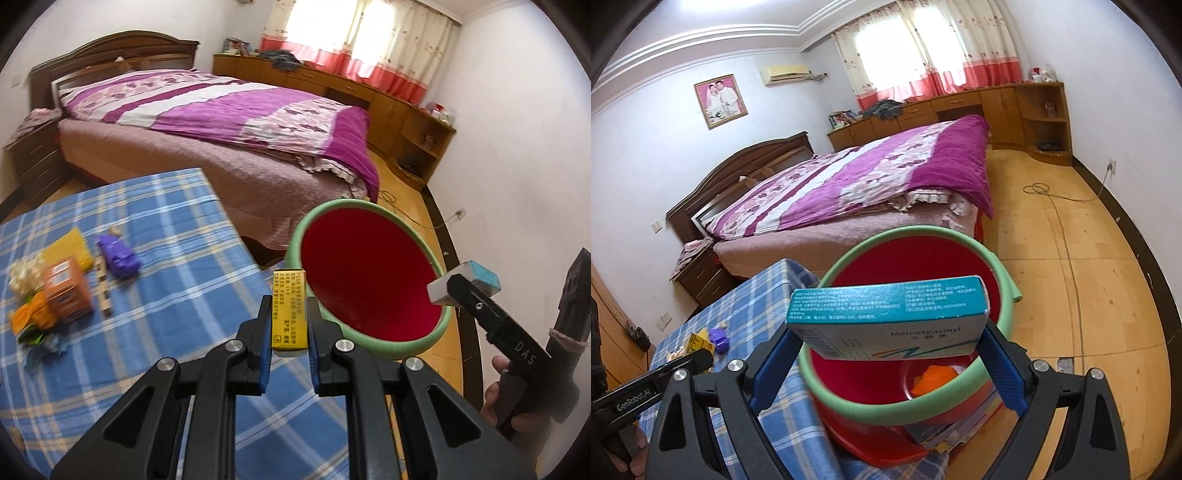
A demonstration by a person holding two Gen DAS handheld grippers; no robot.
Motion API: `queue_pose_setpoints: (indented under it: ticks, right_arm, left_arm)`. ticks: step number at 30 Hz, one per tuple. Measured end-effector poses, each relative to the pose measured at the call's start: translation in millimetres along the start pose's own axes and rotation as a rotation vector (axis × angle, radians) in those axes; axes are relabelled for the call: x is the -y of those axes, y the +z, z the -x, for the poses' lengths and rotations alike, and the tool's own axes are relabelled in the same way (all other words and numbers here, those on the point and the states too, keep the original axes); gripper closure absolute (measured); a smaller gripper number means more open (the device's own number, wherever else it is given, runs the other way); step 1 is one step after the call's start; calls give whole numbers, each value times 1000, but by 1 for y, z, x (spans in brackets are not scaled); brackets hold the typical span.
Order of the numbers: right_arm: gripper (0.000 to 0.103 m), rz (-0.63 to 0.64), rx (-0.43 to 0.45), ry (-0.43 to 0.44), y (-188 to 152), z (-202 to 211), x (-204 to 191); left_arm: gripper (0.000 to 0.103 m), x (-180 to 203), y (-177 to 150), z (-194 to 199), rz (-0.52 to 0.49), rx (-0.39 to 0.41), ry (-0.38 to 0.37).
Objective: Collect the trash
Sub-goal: 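Carry the teal box over the bucket with the right tool while the left tool brings the yellow box, then open both tools to drop the boxes into the red bucket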
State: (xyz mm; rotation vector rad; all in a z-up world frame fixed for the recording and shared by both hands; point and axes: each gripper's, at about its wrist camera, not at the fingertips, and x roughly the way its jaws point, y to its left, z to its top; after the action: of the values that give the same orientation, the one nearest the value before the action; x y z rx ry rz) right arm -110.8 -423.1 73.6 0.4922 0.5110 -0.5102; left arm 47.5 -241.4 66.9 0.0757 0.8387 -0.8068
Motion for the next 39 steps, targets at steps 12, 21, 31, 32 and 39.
queue_pose_setpoints:
  ticks: [12, 21, 31, 32, 39]
  right_arm:
    - [8, -33, -41, -33, 3, -35, 20]
    - [2, -42, -42, -40, 4, -42, 27]
    - [1, -80, -13, -56, 9, -39, 40]
    - [1, -84, -12, -58, 10, -39, 41]
    - [1, -94, -9, -60, 9, -36, 45]
  left_arm:
    - [87, 26, 18, -48, -43, -44, -47]
    - [87, 38, 25, -74, -75, -66, -62]
    - [86, 48, 28, -88, -103, -72, -84]
    - [80, 49, 28, -89, -104, -75, -81]
    - [67, 49, 29, -86, -97, -52, -69]
